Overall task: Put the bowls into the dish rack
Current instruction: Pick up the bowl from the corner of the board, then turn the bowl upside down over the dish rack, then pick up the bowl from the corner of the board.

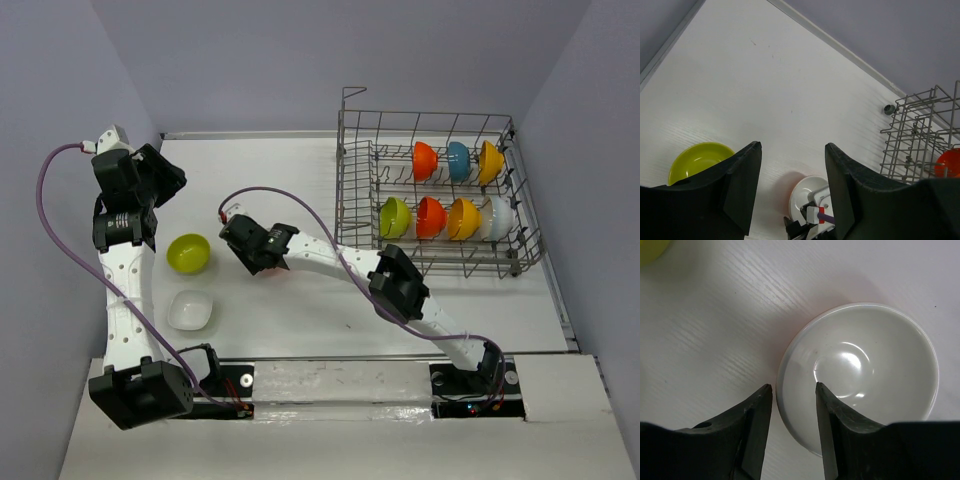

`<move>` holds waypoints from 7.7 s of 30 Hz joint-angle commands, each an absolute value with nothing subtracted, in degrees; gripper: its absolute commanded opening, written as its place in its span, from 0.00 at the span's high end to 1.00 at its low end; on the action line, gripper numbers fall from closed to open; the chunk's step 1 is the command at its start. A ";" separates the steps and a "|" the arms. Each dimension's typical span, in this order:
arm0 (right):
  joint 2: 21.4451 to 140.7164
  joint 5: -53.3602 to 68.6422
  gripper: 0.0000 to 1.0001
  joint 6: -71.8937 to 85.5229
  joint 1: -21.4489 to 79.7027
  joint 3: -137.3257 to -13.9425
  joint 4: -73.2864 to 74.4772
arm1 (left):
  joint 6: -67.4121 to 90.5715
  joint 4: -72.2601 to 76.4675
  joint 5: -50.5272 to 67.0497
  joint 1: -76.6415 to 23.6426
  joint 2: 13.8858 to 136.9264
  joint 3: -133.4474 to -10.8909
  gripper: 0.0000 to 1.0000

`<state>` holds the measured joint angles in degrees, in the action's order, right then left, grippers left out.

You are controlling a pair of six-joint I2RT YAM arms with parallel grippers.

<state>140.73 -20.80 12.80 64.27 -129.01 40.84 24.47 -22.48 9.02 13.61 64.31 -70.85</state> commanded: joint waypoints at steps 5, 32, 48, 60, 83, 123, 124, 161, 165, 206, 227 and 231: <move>142.47 -21.88 0.55 11.95 64.69 -132.01 38.58 | 23.73 -20.30 10.46 13.89 63.02 -70.49 0.38; 96.46 -17.59 0.99 16.94 53.58 -121.60 27.72 | 24.78 -17.14 13.53 13.97 63.19 -68.82 0.38; 91.13 28.28 0.99 57.62 10.29 -90.36 -17.89 | 24.08 -16.26 15.12 11.69 64.78 -69.26 0.39; 110.73 42.71 0.99 89.11 5.98 -90.87 -53.25 | 23.99 -15.65 15.21 11.07 64.78 -68.20 0.39; 126.29 47.99 0.99 85.26 5.98 -101.68 -42.45 | 24.35 -15.29 15.38 9.14 65.39 -68.47 0.39; 133.24 44.21 0.99 68.12 8.61 -108.99 -16.35 | 30.32 -14.94 -1.84 -30.13 77.51 -82.09 0.39; 132.98 44.04 0.99 67.77 8.61 -108.81 -16.00 | 30.50 -14.59 -2.11 -30.84 78.65 -82.61 0.39; 129.73 41.66 0.99 64.78 8.09 -103.45 -14.59 | 33.57 -14.68 -10.55 -44.03 88.42 -83.41 0.99; 128.94 40.70 0.96 64.25 7.56 -101.87 -14.50 | 33.57 -14.85 -10.55 -44.12 88.68 -83.76 1.00; 123.57 32.52 0.63 48.52 5.45 -107.66 6.92 | 33.13 -15.56 -10.20 -44.38 89.21 -85.52 1.00; 118.31 25.32 0.55 38.32 5.45 -120.32 22.40 | 32.17 -15.74 -12.48 -44.65 88.33 -87.19 0.73; 113.49 22.07 0.53 36.31 5.45 -119.45 24.43 | 29.54 -12.92 -12.22 -44.65 85.70 -87.01 0.55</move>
<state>122.28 25.47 39.57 5.67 -116.42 22.74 32.56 -17.32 -11.03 -44.27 89.60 -84.47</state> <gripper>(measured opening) 0.464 0.405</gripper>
